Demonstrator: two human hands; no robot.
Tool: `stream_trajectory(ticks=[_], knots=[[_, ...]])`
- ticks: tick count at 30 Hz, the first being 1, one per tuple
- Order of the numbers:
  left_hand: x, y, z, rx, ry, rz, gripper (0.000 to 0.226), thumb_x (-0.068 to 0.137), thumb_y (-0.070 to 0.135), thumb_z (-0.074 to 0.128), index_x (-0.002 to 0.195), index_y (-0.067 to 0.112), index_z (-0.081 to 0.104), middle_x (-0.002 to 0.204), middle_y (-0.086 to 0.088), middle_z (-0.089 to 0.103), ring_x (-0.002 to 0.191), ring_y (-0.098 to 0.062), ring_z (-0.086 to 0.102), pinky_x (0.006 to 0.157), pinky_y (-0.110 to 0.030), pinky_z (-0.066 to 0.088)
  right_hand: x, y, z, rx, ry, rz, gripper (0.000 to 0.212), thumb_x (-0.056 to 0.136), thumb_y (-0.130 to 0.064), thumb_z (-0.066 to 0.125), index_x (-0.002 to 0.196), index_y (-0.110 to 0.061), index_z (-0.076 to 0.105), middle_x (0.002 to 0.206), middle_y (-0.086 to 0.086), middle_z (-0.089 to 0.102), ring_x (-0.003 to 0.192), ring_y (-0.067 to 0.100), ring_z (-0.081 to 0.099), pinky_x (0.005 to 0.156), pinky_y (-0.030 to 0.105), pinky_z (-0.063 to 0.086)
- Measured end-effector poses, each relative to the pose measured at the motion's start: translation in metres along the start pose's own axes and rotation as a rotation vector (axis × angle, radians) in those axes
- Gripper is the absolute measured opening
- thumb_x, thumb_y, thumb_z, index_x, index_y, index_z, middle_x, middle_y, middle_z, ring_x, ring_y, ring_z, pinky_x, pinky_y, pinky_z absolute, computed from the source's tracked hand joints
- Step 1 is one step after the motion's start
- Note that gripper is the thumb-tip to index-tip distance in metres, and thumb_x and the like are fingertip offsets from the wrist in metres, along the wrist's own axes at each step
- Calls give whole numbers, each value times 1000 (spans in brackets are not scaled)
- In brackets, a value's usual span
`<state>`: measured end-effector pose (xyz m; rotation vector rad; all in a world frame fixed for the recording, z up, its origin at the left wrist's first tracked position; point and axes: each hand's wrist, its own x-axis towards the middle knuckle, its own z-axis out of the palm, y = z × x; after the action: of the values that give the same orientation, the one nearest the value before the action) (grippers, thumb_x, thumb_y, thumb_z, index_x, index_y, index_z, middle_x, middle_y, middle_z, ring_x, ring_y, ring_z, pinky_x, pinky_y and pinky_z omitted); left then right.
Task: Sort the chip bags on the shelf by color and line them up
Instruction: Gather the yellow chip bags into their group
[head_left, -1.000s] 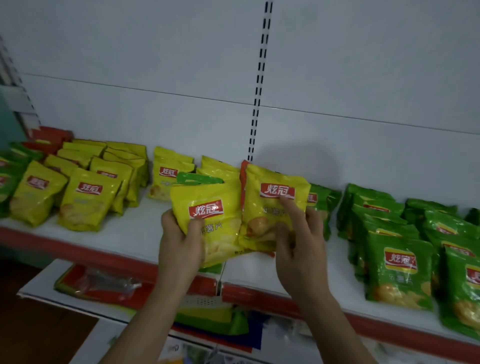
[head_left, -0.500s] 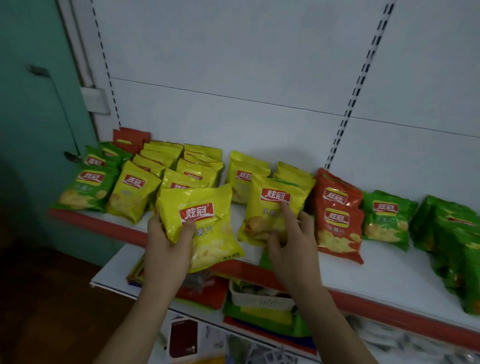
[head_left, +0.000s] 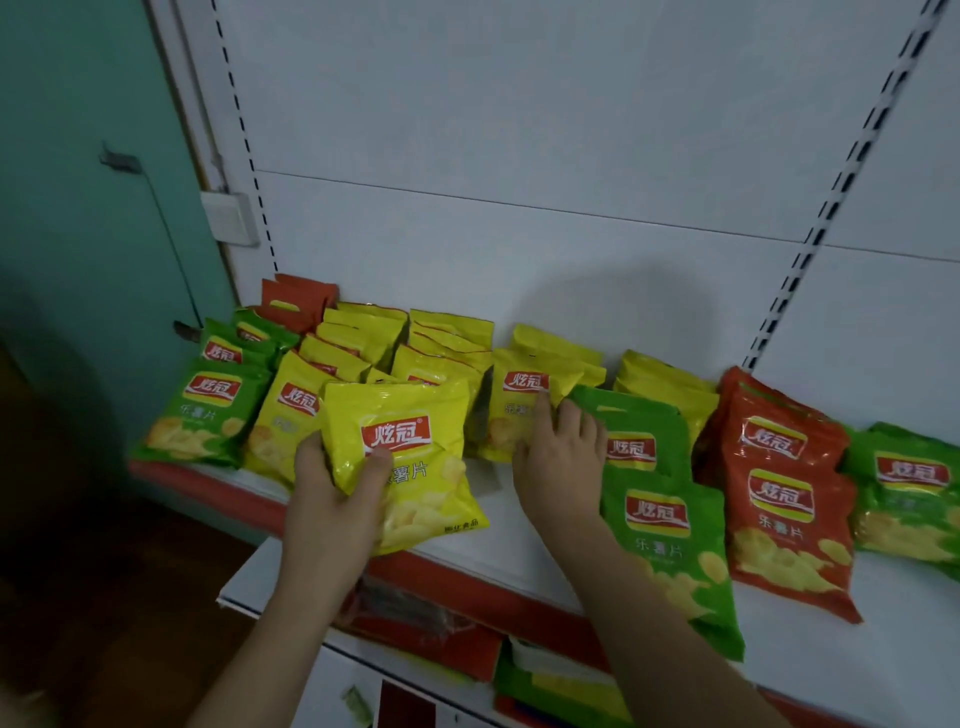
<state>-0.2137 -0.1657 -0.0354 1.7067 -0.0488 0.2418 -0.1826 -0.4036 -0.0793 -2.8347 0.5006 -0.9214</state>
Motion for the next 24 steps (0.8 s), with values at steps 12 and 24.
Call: stream_trajectory(ticks=[12, 24], knots=[[44, -7, 28, -20, -126, 18, 55, 88, 54, 74, 136, 36, 54, 119, 16, 69, 105, -5, 67, 82, -36, 54, 14, 5, 25, -247, 18, 71, 49, 92, -26, 65, 140, -15, 63, 147, 24, 47, 153, 52, 25, 123, 69, 16], [75, -10, 32, -79, -315, 61, 54, 92, 53, 73, 140, 38, 51, 124, 18, 67, 112, -8, 65, 91, -39, 55, -6, -6, -30, 180, 152, 183, 51, 102, -40, 54, 148, -19, 58, 140, 10, 61, 133, 34, 53, 109, 51, 46]])
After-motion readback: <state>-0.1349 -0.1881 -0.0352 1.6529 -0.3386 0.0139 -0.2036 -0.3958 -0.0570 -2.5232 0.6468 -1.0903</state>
